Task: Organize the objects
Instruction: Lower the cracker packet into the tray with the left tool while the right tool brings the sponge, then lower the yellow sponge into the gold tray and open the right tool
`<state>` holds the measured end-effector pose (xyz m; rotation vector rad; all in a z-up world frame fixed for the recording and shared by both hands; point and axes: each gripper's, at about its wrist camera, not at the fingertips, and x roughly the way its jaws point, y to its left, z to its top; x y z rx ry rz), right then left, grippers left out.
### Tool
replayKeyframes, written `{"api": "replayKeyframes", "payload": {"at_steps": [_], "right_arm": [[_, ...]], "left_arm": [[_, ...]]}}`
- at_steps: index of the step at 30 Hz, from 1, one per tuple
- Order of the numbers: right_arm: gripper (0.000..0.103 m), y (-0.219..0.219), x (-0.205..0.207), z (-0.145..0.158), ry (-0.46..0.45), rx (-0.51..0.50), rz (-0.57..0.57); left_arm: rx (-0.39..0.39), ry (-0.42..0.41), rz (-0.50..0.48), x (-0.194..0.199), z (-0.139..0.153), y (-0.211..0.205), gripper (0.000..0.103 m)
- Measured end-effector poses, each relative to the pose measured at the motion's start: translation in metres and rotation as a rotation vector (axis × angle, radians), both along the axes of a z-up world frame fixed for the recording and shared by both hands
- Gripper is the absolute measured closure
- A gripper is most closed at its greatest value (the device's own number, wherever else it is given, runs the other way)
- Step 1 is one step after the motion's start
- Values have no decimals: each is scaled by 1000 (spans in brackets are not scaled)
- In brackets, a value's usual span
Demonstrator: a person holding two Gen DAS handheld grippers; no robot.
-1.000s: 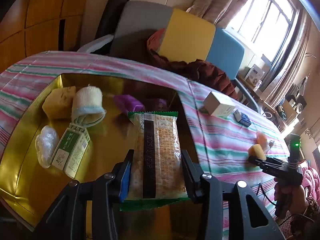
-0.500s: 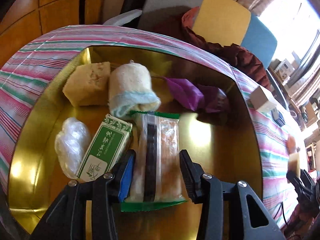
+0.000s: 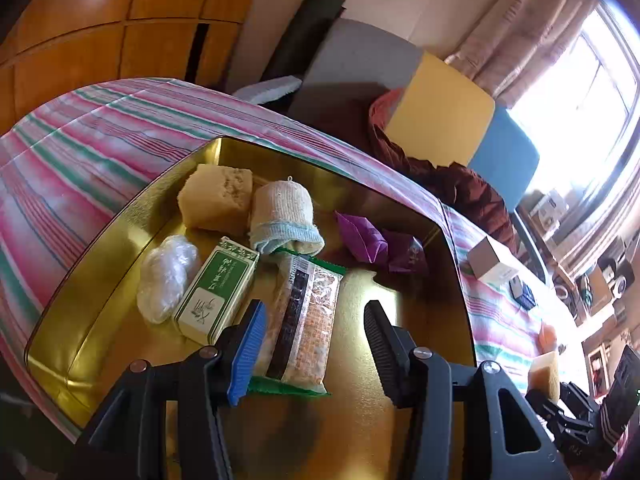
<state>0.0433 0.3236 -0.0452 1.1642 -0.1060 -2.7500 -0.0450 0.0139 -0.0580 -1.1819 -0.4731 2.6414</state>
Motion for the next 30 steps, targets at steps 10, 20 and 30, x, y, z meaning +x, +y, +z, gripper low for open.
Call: {"api": "replayKeyframes", "payload": {"at_steps": [10, 20, 30], "right_arm": [[39, -72, -28, 36, 61, -4, 126], [39, -147, -94, 32, -34, 95, 230], [33, -180, -147, 8, -104, 169, 229]], "left_arm": [[4, 55, 96, -1, 19, -8, 52], [83, 1, 182, -1, 17, -35, 52], [107, 1, 184, 0, 20, -36, 52]]}}
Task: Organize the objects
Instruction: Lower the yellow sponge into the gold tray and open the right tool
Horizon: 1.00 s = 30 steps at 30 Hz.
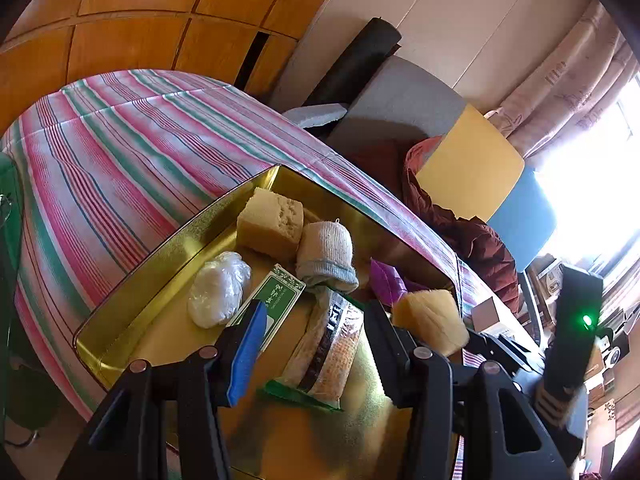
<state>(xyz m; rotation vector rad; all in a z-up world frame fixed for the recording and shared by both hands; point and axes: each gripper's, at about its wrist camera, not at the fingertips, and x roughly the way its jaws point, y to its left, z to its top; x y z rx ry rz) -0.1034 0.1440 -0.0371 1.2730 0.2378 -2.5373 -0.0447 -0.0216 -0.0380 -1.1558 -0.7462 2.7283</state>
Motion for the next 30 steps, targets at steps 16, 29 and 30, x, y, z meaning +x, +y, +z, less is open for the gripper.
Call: {"api": "replayKeyframes", "payload": {"at_steps": [16, 29, 30], "right_arm": [[21, 39, 33, 17, 66, -148, -91], [21, 85, 67, 18, 74, -170, -169], [21, 89, 68, 17, 71, -169, -178]], "left_arm": [[-10, -26, -32, 1, -8, 12, 52], [-17, 15, -187, 9, -5, 46, 52], [-21, 14, -197, 10, -5, 50, 52]]}}
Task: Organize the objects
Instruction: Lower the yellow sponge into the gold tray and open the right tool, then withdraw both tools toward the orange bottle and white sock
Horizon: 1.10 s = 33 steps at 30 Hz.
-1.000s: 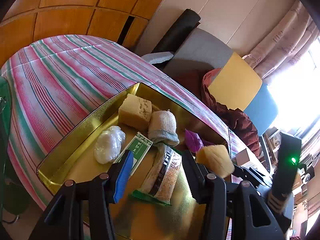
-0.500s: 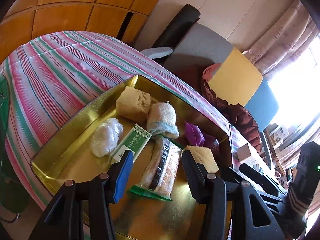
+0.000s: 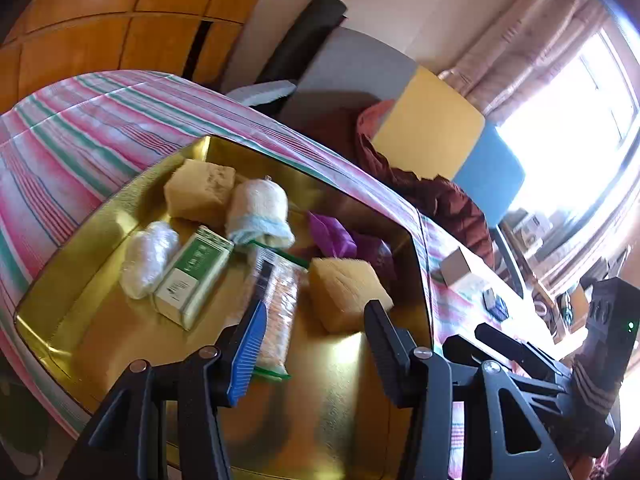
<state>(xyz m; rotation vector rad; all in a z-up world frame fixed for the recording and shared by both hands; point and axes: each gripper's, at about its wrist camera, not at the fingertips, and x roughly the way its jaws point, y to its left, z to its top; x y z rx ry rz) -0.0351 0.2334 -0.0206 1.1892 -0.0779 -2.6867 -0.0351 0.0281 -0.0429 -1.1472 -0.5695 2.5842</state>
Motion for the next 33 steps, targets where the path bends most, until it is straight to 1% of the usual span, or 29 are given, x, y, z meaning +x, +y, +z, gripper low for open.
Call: {"api": "replayKeyframes", "payload": {"at_steps": [5, 11, 15, 19, 22, 24, 30, 33], "right_arm": [[21, 26, 7, -11, -34, 1, -47], [21, 61, 19, -25, -79, -7, -114], [21, 88, 31, -32, -95, 30, -139], [21, 124, 45, -36, -105, 78, -179], [21, 161, 54, -35, -106, 98, -245], [21, 187, 58, -30, -90, 109, -304], [20, 276, 71, -8, 9, 167, -514], [20, 323, 75, -3, 30, 132, -629]], "left_arm": [[-19, 0, -66, 5, 0, 19, 52], [-55, 28, -172, 17, 2, 46, 52], [-74, 67, -245, 29, 7, 65, 52], [-97, 97, -312, 40, 9, 84, 52], [-102, 104, -353, 48, 9, 96, 52], [-104, 106, -373, 53, 9, 104, 52], [-138, 99, -410, 64, 8, 121, 52], [-150, 91, -420, 65, 7, 126, 52]]}}
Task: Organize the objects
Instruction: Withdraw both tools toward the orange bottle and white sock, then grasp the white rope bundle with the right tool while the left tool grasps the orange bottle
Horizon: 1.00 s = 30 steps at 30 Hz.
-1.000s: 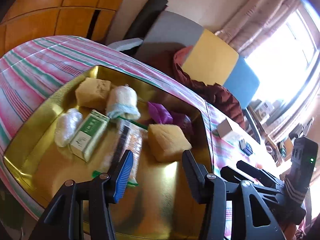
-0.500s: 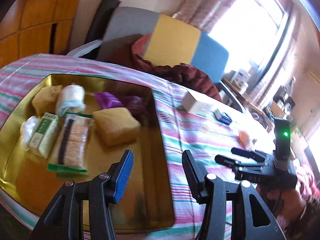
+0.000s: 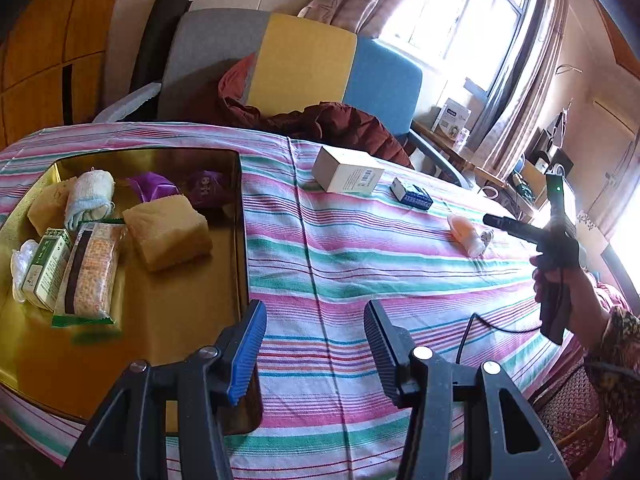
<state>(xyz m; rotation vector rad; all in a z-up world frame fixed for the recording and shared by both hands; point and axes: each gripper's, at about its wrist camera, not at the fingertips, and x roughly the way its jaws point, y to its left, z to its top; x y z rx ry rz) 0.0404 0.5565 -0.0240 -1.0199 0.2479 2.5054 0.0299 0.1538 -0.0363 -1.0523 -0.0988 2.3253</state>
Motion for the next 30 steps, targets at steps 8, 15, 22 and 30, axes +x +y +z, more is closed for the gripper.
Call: {"api": "replayKeyframes", "payload": {"at_steps": [8, 15, 22, 30], "right_arm": [[35, 66, 4, -34, -2, -216, -112], [54, 79, 16, -53, -164, -399, -174], [28, 81, 33, -18, -69, -217, -232], [32, 83, 8, -51, -154, -229, -176]], "left_arm": [[-66, -8, -48, 3, -8, 25, 52], [-88, -10, -82, 4, -11, 44, 52], [-96, -33, -103, 3, -17, 55, 52], [-91, -61, -117, -3, -20, 67, 52]]}}
